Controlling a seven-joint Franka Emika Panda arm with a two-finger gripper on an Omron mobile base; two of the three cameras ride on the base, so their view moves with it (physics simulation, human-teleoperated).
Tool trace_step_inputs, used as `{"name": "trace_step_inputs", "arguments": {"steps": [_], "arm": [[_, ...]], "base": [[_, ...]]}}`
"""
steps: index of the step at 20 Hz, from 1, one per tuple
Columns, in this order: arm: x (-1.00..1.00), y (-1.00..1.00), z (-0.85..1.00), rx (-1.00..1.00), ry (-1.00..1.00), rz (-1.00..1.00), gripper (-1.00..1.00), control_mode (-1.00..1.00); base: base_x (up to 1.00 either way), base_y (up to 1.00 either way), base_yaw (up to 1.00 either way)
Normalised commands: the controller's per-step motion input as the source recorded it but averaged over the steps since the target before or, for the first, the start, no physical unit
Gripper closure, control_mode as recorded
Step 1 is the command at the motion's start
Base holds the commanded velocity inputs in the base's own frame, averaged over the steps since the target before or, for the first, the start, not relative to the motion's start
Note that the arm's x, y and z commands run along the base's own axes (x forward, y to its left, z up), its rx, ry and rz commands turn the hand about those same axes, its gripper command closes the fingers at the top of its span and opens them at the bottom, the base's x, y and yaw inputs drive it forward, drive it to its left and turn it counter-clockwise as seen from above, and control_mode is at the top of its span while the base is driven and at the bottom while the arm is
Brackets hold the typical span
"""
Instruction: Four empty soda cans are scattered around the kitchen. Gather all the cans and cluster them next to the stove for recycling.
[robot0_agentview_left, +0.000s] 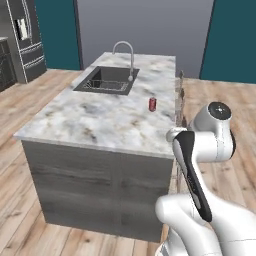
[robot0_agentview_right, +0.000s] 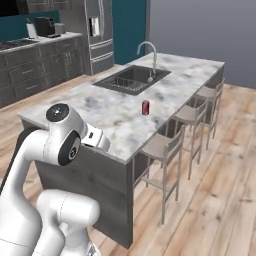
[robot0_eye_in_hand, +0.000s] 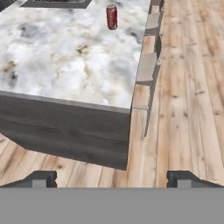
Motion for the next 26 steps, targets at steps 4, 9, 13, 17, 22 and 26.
{"name": "trace_step_inputs", "arguments": {"steps": [4,9,13,17,22,26], "arm": [[0.00,0.00,0.00,0.00,0.00,0.00,-1.00,1.00],[0.00,0.00,0.00,0.00,0.00,0.00,-1.00,1.00],[0.00,0.00,0.00,0.00,0.00,0.00,-1.00,1.00],[0.00,0.00,0.00,0.00,0.00,0.00,-1.00,1.00],[0.00,0.00,0.00,0.00,0.00,0.00,-1.00,1.00],[0.00,0.00,0.00,0.00,0.00,0.00,-1.00,1.00]], "base": [[0.37,-0.68,0.21],[0.41,-0.59,0.23],[0.42,-0.52,0.25],[0.40,-0.46,0.27],[0.23,-0.46,0.29],[0.16,-0.61,0.22]]}}
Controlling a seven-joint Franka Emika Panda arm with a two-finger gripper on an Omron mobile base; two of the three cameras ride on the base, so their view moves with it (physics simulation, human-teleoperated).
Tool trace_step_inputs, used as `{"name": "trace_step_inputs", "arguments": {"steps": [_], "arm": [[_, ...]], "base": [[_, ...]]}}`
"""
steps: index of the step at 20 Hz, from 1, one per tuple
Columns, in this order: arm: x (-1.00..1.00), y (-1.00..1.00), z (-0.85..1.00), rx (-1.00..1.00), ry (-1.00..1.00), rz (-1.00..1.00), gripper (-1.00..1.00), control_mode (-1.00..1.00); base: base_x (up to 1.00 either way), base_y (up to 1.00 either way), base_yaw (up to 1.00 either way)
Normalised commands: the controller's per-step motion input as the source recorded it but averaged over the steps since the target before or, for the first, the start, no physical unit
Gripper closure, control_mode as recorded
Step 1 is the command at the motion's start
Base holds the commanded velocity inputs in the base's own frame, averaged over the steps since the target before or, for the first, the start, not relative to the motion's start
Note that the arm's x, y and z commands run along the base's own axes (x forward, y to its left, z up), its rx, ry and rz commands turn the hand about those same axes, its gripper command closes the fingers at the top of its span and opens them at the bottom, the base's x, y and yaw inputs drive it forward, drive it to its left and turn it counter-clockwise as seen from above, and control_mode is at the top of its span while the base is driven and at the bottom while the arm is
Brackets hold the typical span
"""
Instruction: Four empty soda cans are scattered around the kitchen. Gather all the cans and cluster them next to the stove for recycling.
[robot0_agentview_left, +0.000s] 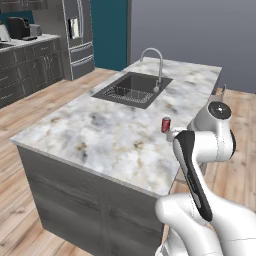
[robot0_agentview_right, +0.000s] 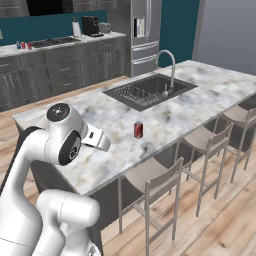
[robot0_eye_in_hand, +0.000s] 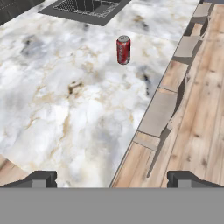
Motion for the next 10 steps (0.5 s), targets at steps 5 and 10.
{"name": "trace_step_inputs", "arguments": {"steps": [5,10], "arm": [[0.00,0.00,0.00,0.00,0.00,0.00,-1.00,1.00],[0.00,0.00,0.00,0.00,0.00,0.00,-1.00,1.00]], "base": [[0.14,-0.68,0.14],[0.12,-0.69,0.11]]}}
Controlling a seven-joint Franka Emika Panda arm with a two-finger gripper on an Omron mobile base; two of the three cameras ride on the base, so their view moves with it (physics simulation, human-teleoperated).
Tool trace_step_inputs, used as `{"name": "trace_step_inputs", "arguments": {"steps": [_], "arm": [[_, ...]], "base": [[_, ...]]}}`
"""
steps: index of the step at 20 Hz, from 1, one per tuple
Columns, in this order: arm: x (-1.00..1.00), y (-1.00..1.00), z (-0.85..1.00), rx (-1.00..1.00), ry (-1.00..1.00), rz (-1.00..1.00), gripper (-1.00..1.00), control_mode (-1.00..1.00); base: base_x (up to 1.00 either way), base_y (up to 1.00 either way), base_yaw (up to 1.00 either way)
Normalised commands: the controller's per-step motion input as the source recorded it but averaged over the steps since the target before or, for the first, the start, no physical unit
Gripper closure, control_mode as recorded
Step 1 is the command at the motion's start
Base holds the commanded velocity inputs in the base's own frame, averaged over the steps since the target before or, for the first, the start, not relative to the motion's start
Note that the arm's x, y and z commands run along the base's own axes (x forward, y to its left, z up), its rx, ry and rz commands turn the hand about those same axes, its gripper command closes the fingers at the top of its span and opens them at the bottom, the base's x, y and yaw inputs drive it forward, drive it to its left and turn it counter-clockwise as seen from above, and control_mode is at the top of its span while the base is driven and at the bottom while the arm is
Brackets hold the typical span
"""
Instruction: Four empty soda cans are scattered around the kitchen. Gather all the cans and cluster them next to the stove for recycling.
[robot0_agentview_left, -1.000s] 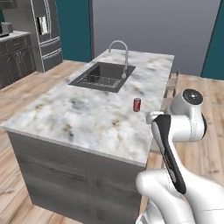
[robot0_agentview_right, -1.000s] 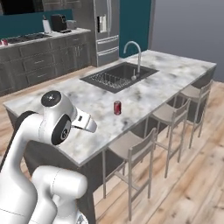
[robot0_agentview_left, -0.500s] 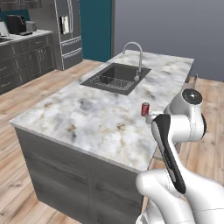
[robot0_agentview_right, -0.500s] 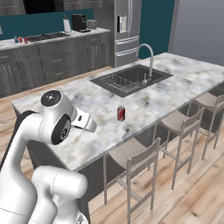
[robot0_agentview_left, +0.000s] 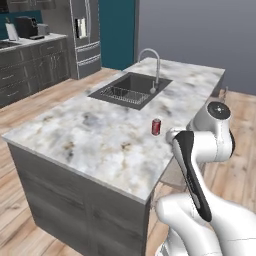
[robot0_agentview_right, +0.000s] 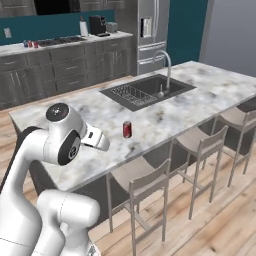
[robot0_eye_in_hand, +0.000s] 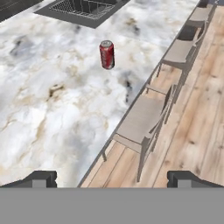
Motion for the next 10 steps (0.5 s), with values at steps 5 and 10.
{"name": "trace_step_inputs", "arguments": {"steps": [5,10], "arm": [[0.00,0.00,0.00,0.00,0.00,0.00,-1.00,1.00],[0.00,0.00,0.00,0.00,0.00,0.00,-1.00,1.00]], "base": [[0.13,-0.58,0.11],[0.18,-0.50,0.12]]}}
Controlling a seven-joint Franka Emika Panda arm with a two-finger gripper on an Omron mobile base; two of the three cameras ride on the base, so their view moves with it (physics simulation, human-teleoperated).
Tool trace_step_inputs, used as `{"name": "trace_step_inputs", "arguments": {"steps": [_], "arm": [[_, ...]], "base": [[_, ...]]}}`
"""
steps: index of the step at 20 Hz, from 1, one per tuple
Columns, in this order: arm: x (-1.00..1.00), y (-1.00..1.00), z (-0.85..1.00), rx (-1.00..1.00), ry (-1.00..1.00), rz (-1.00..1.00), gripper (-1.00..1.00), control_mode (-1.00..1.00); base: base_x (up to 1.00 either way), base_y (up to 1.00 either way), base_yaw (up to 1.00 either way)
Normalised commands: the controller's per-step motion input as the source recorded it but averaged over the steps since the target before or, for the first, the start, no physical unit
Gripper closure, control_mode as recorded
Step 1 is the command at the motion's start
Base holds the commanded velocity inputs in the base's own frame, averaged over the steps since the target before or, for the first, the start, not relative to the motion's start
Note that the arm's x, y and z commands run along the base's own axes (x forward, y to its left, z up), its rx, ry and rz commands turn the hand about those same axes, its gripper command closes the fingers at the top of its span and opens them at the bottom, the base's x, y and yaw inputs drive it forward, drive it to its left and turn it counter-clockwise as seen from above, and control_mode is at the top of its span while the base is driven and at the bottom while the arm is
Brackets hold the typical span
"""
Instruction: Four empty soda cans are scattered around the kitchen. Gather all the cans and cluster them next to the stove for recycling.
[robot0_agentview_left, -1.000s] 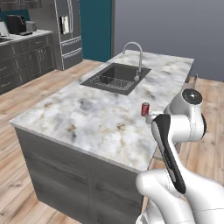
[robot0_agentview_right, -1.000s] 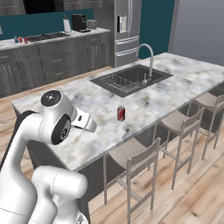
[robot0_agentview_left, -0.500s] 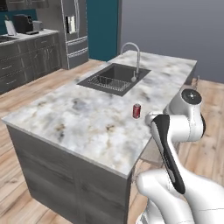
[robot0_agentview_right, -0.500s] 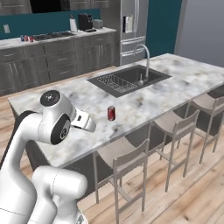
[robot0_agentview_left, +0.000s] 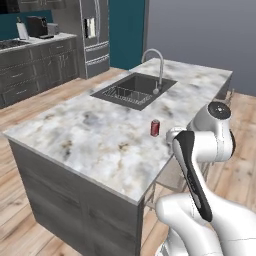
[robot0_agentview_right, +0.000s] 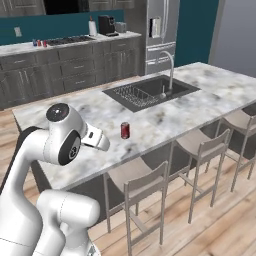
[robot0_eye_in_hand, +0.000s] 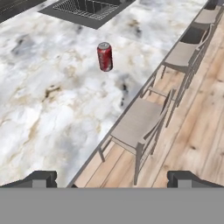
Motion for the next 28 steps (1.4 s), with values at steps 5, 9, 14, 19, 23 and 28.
{"name": "trace_step_inputs", "arguments": {"steps": [5,9,14,19,23,28], "arm": [[0.00,0.00,0.00,0.00,0.00,0.00,-1.00,1.00],[0.00,0.00,0.00,0.00,0.00,0.00,-1.00,1.00],[0.00,0.00,0.00,0.00,0.00,0.00,-1.00,1.00],[0.00,0.00,0.00,0.00,0.00,0.00,-1.00,1.00],[0.00,0.00,0.00,0.00,0.00,0.00,-1.00,1.00],[0.00,-0.02,-0.01,0.00,0.00,0.02,-1.00,-1.00]], "base": [[0.31,-0.41,0.12],[0.40,-0.41,0.11],[0.44,-0.42,0.10],[0.43,-0.43,0.09],[0.38,-0.44,0.08],[0.14,-0.25,0.05]]}}
